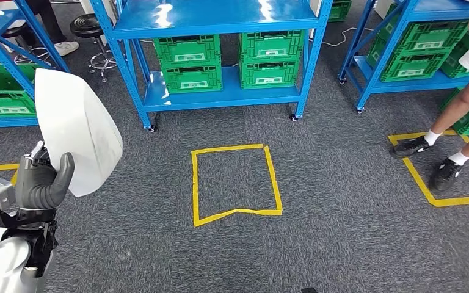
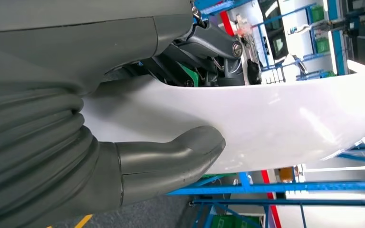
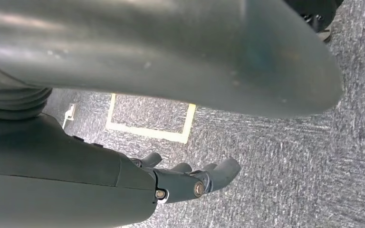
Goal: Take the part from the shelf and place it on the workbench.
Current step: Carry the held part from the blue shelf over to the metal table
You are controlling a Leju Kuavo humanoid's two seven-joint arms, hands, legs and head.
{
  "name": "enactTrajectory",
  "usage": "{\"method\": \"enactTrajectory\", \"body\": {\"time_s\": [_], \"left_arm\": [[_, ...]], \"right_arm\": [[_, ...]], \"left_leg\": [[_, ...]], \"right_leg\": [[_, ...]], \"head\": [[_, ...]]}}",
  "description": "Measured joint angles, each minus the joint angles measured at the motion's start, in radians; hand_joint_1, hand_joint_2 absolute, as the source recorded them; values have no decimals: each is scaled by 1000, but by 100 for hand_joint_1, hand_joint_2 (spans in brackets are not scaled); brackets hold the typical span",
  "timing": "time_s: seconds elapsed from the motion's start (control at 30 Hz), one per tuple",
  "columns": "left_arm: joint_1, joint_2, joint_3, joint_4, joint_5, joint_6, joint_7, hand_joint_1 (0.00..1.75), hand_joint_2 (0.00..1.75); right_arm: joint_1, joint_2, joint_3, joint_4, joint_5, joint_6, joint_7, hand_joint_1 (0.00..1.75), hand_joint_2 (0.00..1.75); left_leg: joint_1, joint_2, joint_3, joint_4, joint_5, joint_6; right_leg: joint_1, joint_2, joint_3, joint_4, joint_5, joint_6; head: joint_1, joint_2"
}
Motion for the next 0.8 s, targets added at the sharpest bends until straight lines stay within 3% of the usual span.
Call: {"method": "enactTrajectory", "body": {"time_s": [0.07,0.1,0.17,0.2,0.23,0.27,0.3,0.37,0.43,0.47,0.53,0.57,0.63,0.67,0.73,0.77,0.8], "left_arm": [[-1,2,0,1,0,0,-1,175,175],[-2,2,1,2,0,0,-1,175,175],[-2,3,1,2,0,0,-2,175,175],[0,4,1,3,0,0,-2,175,175],[3,4,1,4,0,0,-2,175,175],[6,4,1,4,0,0,-2,175,175],[7,5,1,4,0,0,-3,175,175],[8,7,1,4,0,0,-5,175,175],[8,9,1,2,0,0,-7,175,175],[8,10,1,2,0,0,-8,175,175],[11,10,1,1,0,0,-9,175,175],[12,11,1,0,0,0,-9,175,175],[12,11,1,-1,0,0,-10,175,175],[12,11,1,-1,0,0,-10,175,175],[13,9,0,0,0,0,-9,175,175],[14,8,0,1,0,-1,-9,175,175],[15,7,-1,2,0,-1,-9,175,175]], "right_arm": [[-1,0,1,0,1,4,0,0,0],[-1,0,1,0,1,5,1,0,0],[0,-1,1,0,3,8,2,0,0],[1,-2,2,0,4,9,3,0,0],[2,-2,2,0,5,10,3,0,0],[2,-2,2,0,6,12,3,0,0],[2,-2,3,0,8,14,2,0,0],[2,-3,4,0,11,17,2,0,0],[1,-4,4,0,12,19,2,0,0],[2,-4,4,0,13,20,2,0,0],[2,-5,4,0,13,22,1,0,0],[2,-5,4,0,12,24,0,0,0],[2,-7,4,0,12,28,-5,0,0],[3,-8,4,0,12,31,-7,0,0],[8,-9,5,0,13,35,-9,0,0],[10,-10,5,0,13,37,-10,0,0],[11,-11,5,0,13,39,-10,0,0]], "left_leg": [[0,15,-10,15,-10,-11],[0,32,-25,46,-29,-15],[4,63,-78,163,-92,-25],[6,68,-105,224,-117,-28],[8,71,-122,264,-127,-31],[10,73,-122,267,-118,-33],[11,78,-101,229,-91,-33],[10,105,-28,90,-31,-30],[5,129,13,2,-7,-19],[2,129,13,-6,-9,-12],[3,109,8,-8,-1,1],[4,99,7,-10,3,7],[8,81,6,-14,11,19],[8,71,3,-14,13,22],[6,48,-4,-12,16,26],[5,35,-7,-9,17,27],[5,21,-9,-6,18,27]], "right_leg": [[-3,-16,2,-10,7,-14],[-5,-24,3,-15,11,-20],[-5,-40,1,-18,13,-25],[-5,-48,0,-17,13,-25],[-5,-57,-1,-17,13,-25],[-5,-66,-2,-16,13,-25],[-6,-74,-2,-15,12,-24],[-5,-90,0,-12,11,-19],[-1,-104,1,-11,10,-8],[1,-110,2,-12,11,-2],[1,-125,2,-14,13,10],[-1,-120,0,-9,7,17],[-4,-81,-27,56,-36,27],[-5,-56,-54,118,-69,29],[-4,-35,-114,245,-119,29],[-2,-32,-127,269,-120,26],[-1,-28,-120,254,-101,22]], "head": [[-2,0],[-4,0],[-7,0],[-7,0],[-7,0],[-7,0],[-8,0],[-8,0],[-7,0],[-6,0],[-6,0],[-6,0],[-5,0],[-4,0],[-2,0],[-2,0],[-2,0]]}}
